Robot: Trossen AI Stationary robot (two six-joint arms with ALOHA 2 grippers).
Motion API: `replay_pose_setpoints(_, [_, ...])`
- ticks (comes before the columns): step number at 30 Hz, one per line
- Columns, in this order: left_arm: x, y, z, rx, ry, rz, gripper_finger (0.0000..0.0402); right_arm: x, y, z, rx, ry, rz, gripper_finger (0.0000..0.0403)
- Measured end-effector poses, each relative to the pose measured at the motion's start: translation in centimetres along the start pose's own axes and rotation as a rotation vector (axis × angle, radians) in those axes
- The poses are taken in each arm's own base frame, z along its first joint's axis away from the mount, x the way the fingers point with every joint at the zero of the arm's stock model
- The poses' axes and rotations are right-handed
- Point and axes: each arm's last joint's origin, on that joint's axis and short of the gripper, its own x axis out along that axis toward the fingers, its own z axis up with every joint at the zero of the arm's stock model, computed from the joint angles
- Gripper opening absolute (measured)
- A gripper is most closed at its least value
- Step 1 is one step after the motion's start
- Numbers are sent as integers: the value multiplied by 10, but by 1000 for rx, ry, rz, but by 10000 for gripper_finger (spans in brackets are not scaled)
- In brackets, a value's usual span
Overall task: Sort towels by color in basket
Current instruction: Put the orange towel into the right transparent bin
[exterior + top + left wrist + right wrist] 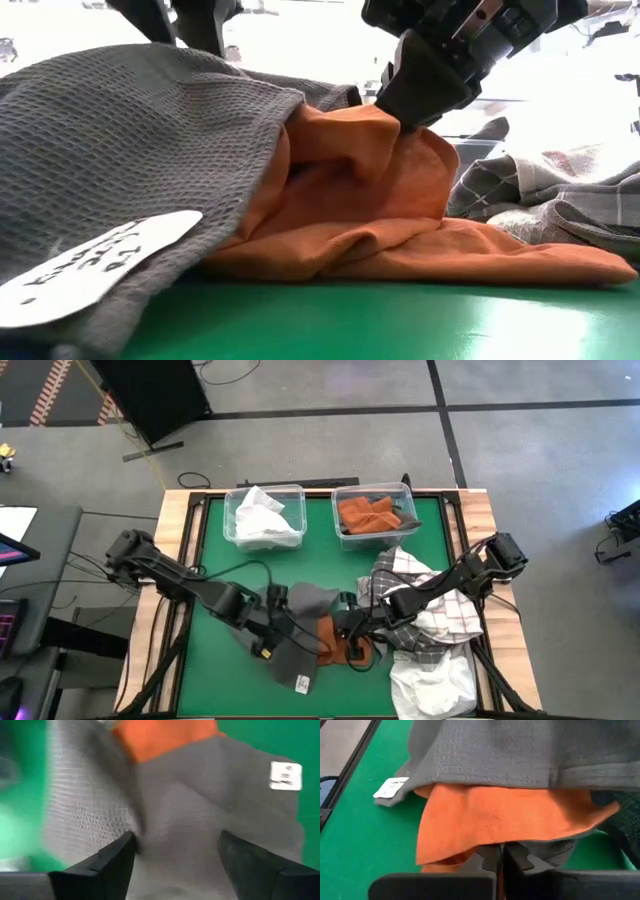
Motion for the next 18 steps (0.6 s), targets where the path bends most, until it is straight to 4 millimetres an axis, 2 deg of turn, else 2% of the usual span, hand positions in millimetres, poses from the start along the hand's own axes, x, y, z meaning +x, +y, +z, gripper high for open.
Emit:
replay_pose_setpoints(3, [12, -3, 0, -28, 37, 6, 299, 0, 1, -1, -3, 4, 1, 29])
replay_pose_setpoints(6, [20, -2, -3, -30, 76, 118, 316, 0, 1, -1, -3, 6, 1, 29])
replay_pose_setpoints(10, [25, 0, -5, -4, 104, 157, 310, 0, 1, -1, -4, 6, 1, 30])
replay_pose_setpoints(12, [26, -1, -4, 9, 92, 162, 285, 0, 1, -1, -3, 6, 1, 30])
replay_pose_setpoints(14, [27, -1, -4, 27, 98, 166, 243, 0, 1, -1, -3, 6, 0, 30])
replay_pose_setpoints(18, [22, 1, -6, 59, 135, 168, 129, 0, 1, -1, -4, 6, 0, 30])
